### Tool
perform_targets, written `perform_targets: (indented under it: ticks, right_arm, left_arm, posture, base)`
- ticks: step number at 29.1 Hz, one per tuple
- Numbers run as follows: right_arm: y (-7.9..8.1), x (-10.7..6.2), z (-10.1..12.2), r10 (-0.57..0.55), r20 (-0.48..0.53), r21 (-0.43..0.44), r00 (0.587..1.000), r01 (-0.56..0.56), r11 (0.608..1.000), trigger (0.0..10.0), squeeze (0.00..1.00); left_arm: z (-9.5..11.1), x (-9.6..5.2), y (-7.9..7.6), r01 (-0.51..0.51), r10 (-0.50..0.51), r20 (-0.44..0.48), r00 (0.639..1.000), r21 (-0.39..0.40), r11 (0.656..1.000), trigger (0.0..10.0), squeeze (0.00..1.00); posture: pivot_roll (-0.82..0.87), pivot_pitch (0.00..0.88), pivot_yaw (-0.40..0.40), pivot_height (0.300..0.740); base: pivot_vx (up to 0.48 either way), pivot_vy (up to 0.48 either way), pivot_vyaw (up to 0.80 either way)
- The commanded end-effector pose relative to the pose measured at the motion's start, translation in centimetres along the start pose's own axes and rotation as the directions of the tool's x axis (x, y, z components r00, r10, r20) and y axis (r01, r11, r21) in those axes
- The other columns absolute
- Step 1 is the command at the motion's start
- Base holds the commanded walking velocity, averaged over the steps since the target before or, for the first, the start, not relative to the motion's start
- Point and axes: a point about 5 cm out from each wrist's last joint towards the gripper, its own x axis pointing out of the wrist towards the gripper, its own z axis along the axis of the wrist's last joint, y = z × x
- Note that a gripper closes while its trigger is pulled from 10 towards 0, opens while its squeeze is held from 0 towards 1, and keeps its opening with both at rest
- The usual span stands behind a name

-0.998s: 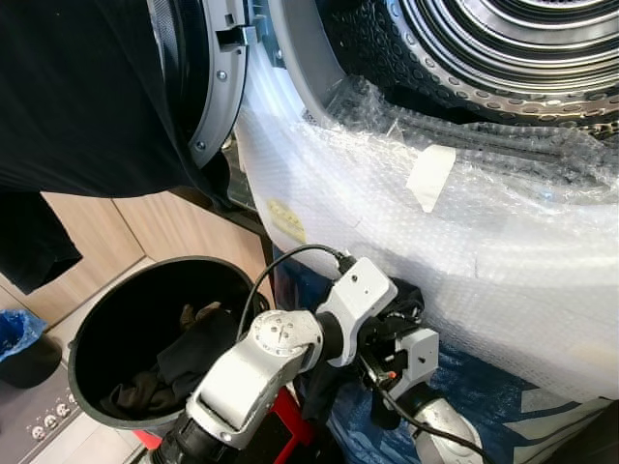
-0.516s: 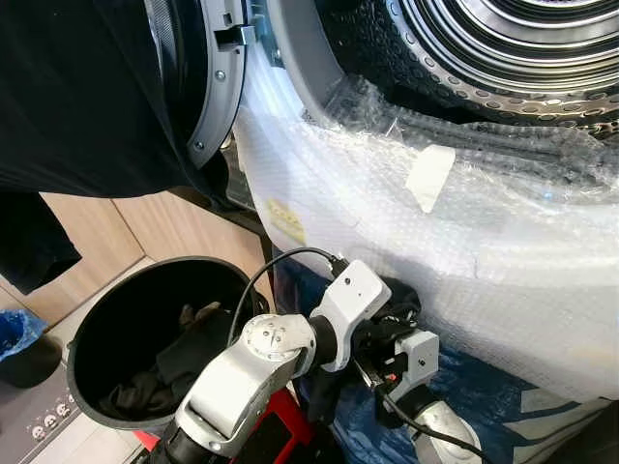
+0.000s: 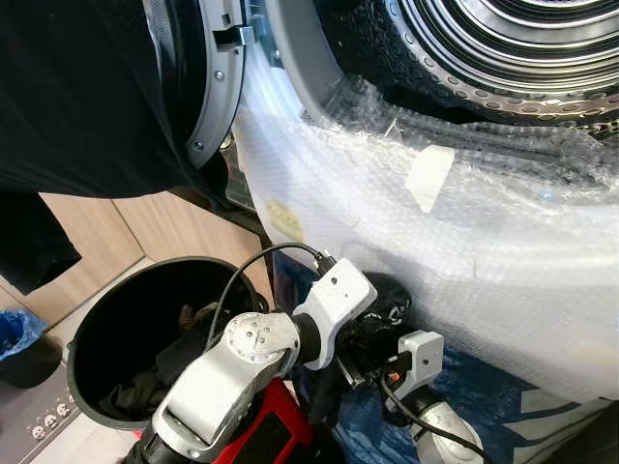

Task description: Clothes washing

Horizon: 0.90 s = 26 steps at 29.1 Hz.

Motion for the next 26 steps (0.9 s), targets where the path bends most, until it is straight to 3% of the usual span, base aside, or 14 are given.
perform_targets:
  ticks: [1,8,15,26]
  right_arm:
    - [-0.3,-0.7,-0.6,-0.023,-0.012,0.035,1.000,0.023,0.999,0.0,0.00]
    - [-0.4,-0.7,-0.2,-0.005,0.008,0.043,1.000,0.004,0.999,0.0,0.00]
    - [-0.3,-0.7,-0.1,0.003,0.015,0.050,1.000,-0.004,0.999,0.0,0.00]
    - [-0.2,-0.4,0.0,0.013,0.020,0.049,1.000,-0.014,0.999,0.0,0.00]
  left_arm:
    - [1.2,-0.5,0.5,-0.051,0.050,0.052,0.997,0.023,0.998,0.0,0.00]
    - [1.5,-1.0,1.9,-0.191,0.190,0.067,0.980,0.006,0.982,0.0,0.00]
    - [1.3,-2.2,4.5,-0.421,0.423,0.074,0.903,-0.038,0.906,0.0,0.00]
    - [2.4,-2.6,4.9,-0.383,0.423,0.146,0.894,-0.237,0.893,0.0,0.00]
  posture:
    - [0.15,0.105,0.101,0.740]
    - [0.15,0.115,0.093,0.740]
    - [0.16,0.124,0.090,0.740]
    - [0.17,0.141,0.091,0.740]
  base:
    - [0.000,0.000,0.00]
    - [0.000,0.000,0.00]
    - [0.000,0.000,0.00]
    - [0.000,0.000,0.00]
